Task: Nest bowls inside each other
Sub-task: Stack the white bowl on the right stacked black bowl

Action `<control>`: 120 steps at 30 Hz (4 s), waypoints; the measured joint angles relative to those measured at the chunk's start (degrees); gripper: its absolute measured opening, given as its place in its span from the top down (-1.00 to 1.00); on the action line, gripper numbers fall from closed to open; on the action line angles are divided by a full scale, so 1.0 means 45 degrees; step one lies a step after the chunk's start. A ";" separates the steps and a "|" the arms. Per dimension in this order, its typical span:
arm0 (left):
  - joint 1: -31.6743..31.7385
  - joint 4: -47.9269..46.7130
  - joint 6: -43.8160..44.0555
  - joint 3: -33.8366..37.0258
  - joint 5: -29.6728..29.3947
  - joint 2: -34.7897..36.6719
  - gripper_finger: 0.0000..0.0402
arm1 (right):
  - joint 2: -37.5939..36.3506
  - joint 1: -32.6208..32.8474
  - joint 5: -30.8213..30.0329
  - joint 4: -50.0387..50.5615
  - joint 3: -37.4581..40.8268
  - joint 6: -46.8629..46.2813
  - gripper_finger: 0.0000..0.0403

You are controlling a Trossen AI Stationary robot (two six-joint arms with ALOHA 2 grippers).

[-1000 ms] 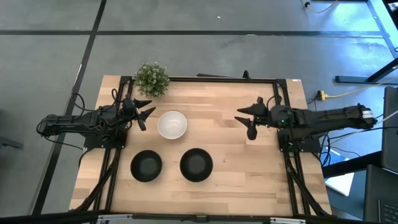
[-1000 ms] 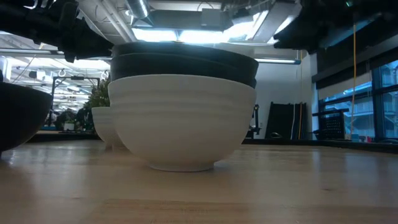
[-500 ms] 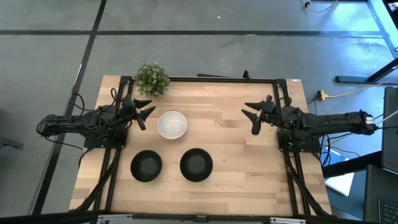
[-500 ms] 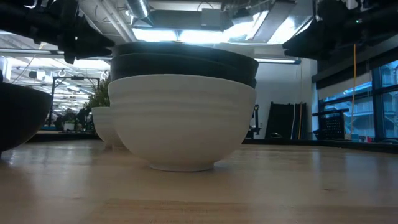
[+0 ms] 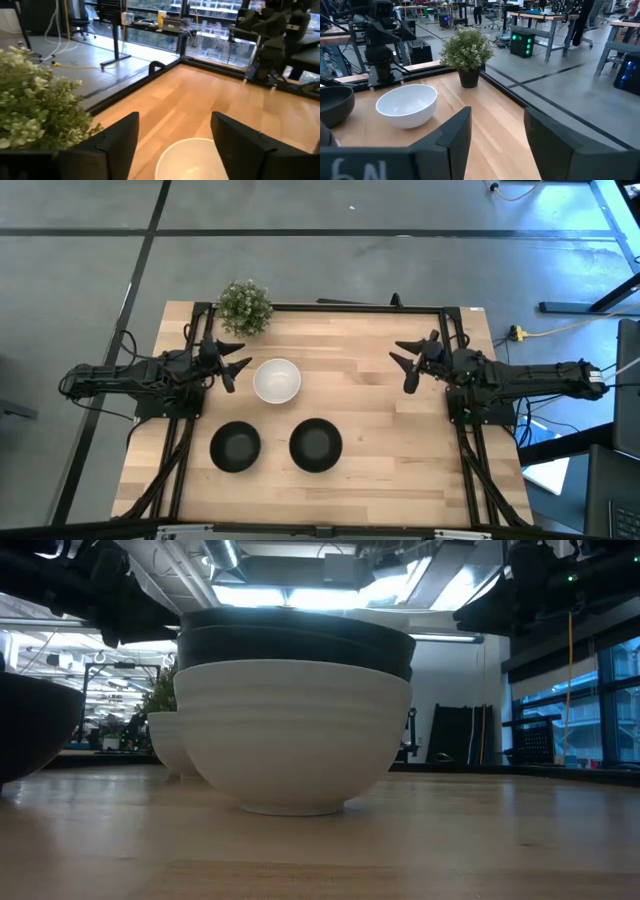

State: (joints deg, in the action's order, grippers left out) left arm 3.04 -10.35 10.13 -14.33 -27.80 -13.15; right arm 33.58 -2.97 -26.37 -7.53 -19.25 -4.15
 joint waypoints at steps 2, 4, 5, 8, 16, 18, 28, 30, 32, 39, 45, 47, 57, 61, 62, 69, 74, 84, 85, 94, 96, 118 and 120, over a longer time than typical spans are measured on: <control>0.0002 0.0072 -0.0025 0.0000 -0.0051 0.0005 -0.26 | 0.0003 -0.0007 -0.0004 0.0003 0.0000 0.0025 0.10; 0.0002 0.0083 0.0018 0.0000 0.0128 0.0005 -0.28 | 0.0003 -0.0007 -0.0004 0.0010 0.0000 0.0035 0.10; 0.0001 0.0082 0.0044 0.0000 0.0367 0.0005 -0.29 | 0.0005 -0.0007 -0.0004 0.0013 0.0000 0.0035 0.10; -0.0003 0.0095 0.0026 0.0000 0.1339 0.0005 -0.28 | 0.0005 -0.0007 -0.0018 0.0034 0.0000 0.0090 0.10; -0.0003 0.0116 0.0633 0.0000 0.2320 0.0005 -0.27 | 0.0005 -0.0007 -0.0014 0.0022 0.0000 0.0311 0.10; -0.0008 0.0121 0.1400 0.0000 0.2441 0.0005 -0.27 | 0.0005 -0.0007 -0.0014 0.0015 0.0000 0.0311 0.10; -0.0003 0.0119 0.3654 0.0000 0.2462 0.0005 -0.27 | 0.0005 -0.0007 -0.0558 0.0010 0.0000 0.0365 0.10; -0.0003 0.0127 0.3923 0.0000 0.2448 -0.0114 -0.27 | 0.0005 -0.0007 -0.0558 0.0010 0.0000 0.0365 0.10; -0.0003 0.0005 0.3871 0.0000 0.2363 -0.0451 -0.27 | 0.0005 -0.0007 -0.0562 0.0010 0.0000 0.0370 0.10; 0.0240 -0.0276 0.3629 -0.0077 0.1736 -0.2576 -0.27 | 0.0005 -0.0007 -0.0558 0.0010 0.0000 0.0331 0.10; 0.0817 -0.0861 0.3715 -0.1026 0.1749 -0.4207 -0.27 | 0.0005 -0.0007 -0.0558 0.0010 0.0000 0.0322 0.10; 0.1024 -0.1686 0.4050 -0.1479 0.1758 -0.4744 -0.27 | 0.0005 -0.0007 -0.0558 0.0010 0.0000 0.0322 0.10; 0.1598 -0.3314 0.4693 -0.3062 0.3099 -0.7534 -0.27 | 0.0010 -0.0007 -0.0558 0.0010 0.0000 0.0318 0.10; 0.1604 -0.3297 0.5036 -0.3356 0.3132 -0.8338 -0.27 | 0.0010 -0.0002 -0.0554 0.0010 0.0000 0.0317 0.10; 0.1604 -0.3319 0.5051 -0.3356 0.3113 -0.8510 -0.27 | 0.0010 -0.0007 -0.0551 0.0010 0.0000 0.0317 0.10; 0.1609 -0.3913 0.5302 -0.3351 0.2736 -0.9742 -0.27 | 0.0010 -0.0003 -0.0456 0.0010 0.0000 0.0317 0.10; 0.1671 -0.3919 0.5333 -0.3351 0.2884 -1.0287 -0.27 | 0.0010 -0.0006 -0.0446 0.0010 0.0000 0.0317 0.10; 0.1740 -0.3905 0.5391 -0.3351 0.3101 -1.0588 -0.05 | 0.0010 -0.0004 -0.0436 -0.0005 0.0000 0.0310 0.10; 0.1740 -0.3893 0.5391 -0.3351 0.3101 -1.0588 0.00 | 0.0010 -0.0002 -0.0434 -0.0005 0.0000 0.0312 0.10; 0.1740 -0.3891 0.5391 -0.3351 0.3436 -1.0588 0.48 | 0.0010 -0.0002 -0.0431 -0.0005 0.0000 0.0268 0.10; 0.1740 -0.3891 0.5391 -0.3351 0.3425 -1.0588 0.58 | 0.0010 -0.0007 -0.0431 -0.0005 0.0000 0.0268 0.10; 0.3377 -0.3874 0.3246 -0.5793 0.5757 -0.9589 0.98 | 0.0005 -0.0002 -0.0422 -0.0005 0.0000 0.0263 0.10; 0.3478 -0.3736 0.3069 -0.6599 0.6802 -0.9506 0.99 | 0.0005 -0.0002 -0.0422 -0.0005 0.0000 0.0263 0.10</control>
State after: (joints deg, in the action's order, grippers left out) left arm 18.69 -27.16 23.94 -44.02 2.81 -55.93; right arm 33.61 -2.98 -28.27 -7.55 -19.25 -2.96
